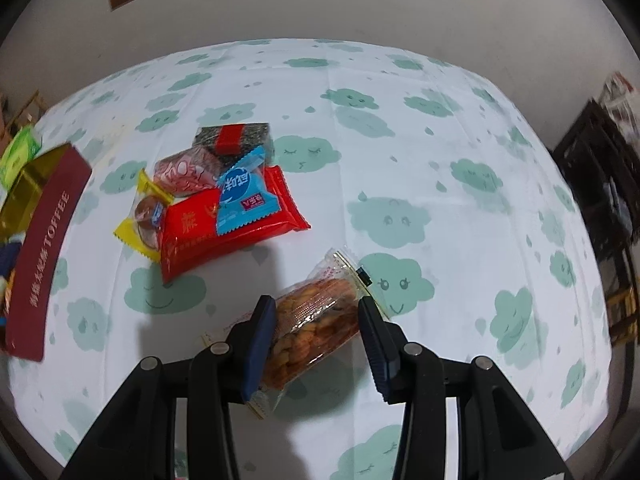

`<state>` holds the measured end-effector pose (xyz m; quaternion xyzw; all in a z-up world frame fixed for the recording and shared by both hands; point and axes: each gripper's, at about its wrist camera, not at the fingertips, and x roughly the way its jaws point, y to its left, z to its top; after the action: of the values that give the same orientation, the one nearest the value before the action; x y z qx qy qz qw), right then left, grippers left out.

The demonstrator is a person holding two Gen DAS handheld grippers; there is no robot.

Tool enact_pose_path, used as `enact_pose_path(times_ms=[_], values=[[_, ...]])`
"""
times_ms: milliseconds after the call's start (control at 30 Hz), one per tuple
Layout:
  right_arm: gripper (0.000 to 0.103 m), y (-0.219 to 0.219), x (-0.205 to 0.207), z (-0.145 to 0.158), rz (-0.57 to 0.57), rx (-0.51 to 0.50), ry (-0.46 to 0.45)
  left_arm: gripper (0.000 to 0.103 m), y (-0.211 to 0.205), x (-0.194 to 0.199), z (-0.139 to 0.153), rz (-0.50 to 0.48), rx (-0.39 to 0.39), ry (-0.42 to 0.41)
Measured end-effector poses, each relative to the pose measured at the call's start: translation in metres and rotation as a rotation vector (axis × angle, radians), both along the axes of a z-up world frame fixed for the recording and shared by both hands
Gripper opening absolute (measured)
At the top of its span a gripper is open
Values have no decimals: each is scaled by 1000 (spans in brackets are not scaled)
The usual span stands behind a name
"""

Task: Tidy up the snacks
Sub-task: 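Grasp the clear bag of round orange snacks with the right tool and lift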

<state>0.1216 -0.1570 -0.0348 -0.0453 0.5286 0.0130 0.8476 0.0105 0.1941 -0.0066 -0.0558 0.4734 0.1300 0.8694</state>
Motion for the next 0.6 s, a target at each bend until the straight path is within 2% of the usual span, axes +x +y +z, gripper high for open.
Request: enact_pose_path(times_ms=[100, 267, 367, 600], values=[[54, -4, 0, 1, -55, 41, 11, 91, -1, 1, 1, 0, 4, -1], [57, -6, 5, -1, -151, 75, 33, 91, -4, 2, 2, -6, 12, -1], [57, -5, 9, -4, -167, 53, 27, 91, -5, 2, 2, -8, 13, -1], [57, 9, 8, -15, -8, -106, -14, 91, -9, 4, 3, -16, 14, -2]])
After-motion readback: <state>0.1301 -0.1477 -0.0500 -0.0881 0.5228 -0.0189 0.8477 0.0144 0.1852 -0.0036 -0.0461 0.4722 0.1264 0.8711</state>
